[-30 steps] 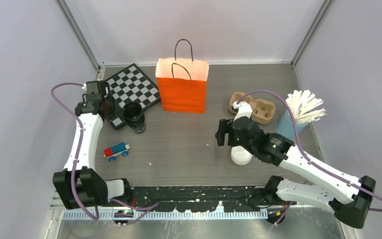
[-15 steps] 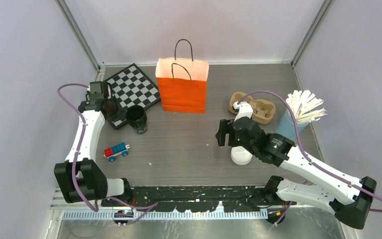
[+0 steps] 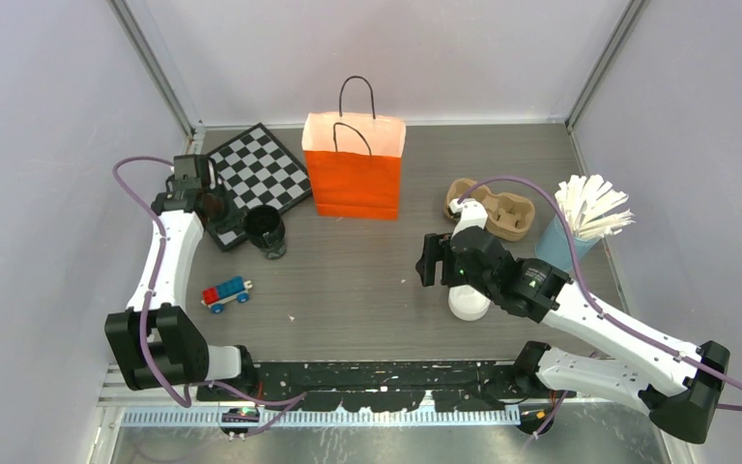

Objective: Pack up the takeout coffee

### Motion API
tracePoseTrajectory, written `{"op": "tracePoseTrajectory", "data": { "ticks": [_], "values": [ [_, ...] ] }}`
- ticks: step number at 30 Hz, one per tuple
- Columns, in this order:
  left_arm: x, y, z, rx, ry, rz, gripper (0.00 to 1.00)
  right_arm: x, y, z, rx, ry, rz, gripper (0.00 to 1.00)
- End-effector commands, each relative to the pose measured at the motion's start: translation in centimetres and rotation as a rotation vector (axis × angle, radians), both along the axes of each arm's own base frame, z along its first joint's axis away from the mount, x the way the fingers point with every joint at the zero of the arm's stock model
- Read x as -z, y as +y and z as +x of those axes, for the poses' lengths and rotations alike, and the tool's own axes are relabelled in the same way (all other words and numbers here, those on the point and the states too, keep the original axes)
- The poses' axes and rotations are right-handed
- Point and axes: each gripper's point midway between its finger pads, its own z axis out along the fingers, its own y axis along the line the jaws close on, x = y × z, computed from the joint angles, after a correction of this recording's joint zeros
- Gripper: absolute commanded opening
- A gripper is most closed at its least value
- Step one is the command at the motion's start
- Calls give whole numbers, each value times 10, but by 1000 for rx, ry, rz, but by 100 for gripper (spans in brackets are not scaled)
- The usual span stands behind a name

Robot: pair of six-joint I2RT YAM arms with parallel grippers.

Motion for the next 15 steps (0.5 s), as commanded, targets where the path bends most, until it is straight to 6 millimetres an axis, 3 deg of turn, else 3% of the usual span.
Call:
{"op": "tracePoseTrajectory", "data": {
  "ticks": [1, 6, 9, 15],
  "values": [
    [-11, 2, 11, 25, -37, 12, 15, -24, 8, 3, 3, -39, 73, 81],
    [-5, -2, 15, 46, -20, -7, 14, -23, 6, 3, 6, -38, 66, 81],
    [-7, -2, 14, 54, -23, -5, 4, -23, 6, 3, 8, -38, 64, 81],
    [-33, -5, 12, 76, -76, -1, 0, -18, 6, 7, 13, -42, 44, 81]
  ]
}}
